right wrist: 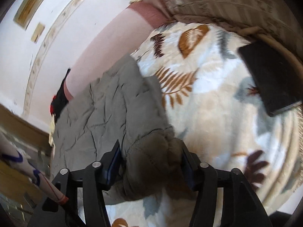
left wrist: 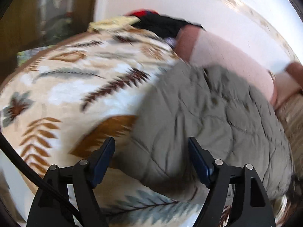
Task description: Fold large clothes
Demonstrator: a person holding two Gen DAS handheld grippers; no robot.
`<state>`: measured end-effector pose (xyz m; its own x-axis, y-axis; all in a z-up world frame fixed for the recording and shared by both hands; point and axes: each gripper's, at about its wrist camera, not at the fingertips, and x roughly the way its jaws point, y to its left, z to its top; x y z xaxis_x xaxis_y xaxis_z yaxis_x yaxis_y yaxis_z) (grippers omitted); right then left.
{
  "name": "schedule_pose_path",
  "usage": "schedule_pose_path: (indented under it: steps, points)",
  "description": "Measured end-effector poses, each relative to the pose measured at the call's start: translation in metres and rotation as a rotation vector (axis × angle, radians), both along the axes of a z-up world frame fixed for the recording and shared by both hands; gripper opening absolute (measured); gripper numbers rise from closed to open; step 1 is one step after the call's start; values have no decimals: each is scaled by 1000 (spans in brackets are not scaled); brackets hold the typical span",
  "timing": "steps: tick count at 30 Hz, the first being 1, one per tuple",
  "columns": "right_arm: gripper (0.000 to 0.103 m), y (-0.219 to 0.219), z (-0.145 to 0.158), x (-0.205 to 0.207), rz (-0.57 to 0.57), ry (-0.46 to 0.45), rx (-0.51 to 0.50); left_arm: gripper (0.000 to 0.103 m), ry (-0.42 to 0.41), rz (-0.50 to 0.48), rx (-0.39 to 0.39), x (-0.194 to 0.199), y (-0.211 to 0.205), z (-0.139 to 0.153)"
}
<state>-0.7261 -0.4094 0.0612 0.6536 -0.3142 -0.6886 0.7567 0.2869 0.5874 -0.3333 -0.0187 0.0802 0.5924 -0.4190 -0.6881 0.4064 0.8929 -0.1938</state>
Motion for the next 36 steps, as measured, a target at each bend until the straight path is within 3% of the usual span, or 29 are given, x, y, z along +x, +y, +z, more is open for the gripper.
schedule_pose_path:
  steps: [2,4,6,9,11,14,17,19,22,26,29,32,36]
  points:
    - [64,8,7,-13,-34,18,-53,78,-118,115,56,-9,11,11]
    - [64,20,20,-23,-95,87,-161,78,-196,171,72,-14,16,22]
    - [63,26,33,-25,-108,92,-246,78,-260,170,52,-22,17,31]
    - [59,37,51,-7,-18,72,-386,78,-295,10,35,-37,-10,38]
    - [55,50,57,22,102,66,-450,78,-308,-142,31,-62,-41,37]
    - [55,64,57,62,230,51,-470,78,-320,-317,35,-94,-87,34]
    - [55,72,50,104,320,89,-500,78,-325,-390,94,-110,-123,21]
    - [55,72,39,129,354,138,-511,78,-292,-392,159,-108,-141,4]
    - [55,65,17,153,401,213,-508,78,-230,-389,173,-92,-148,-13]
    - [56,51,-12,161,440,260,-455,80,-221,-414,215,-86,-162,-27]
    - [57,42,-20,164,450,263,-418,80,-192,-412,214,-82,-163,-31]
    - [57,43,-19,161,461,262,-446,80,-186,-406,165,-80,-157,-27]
    - [56,50,5,135,399,147,-467,78,-233,-358,102,-85,-134,-5]
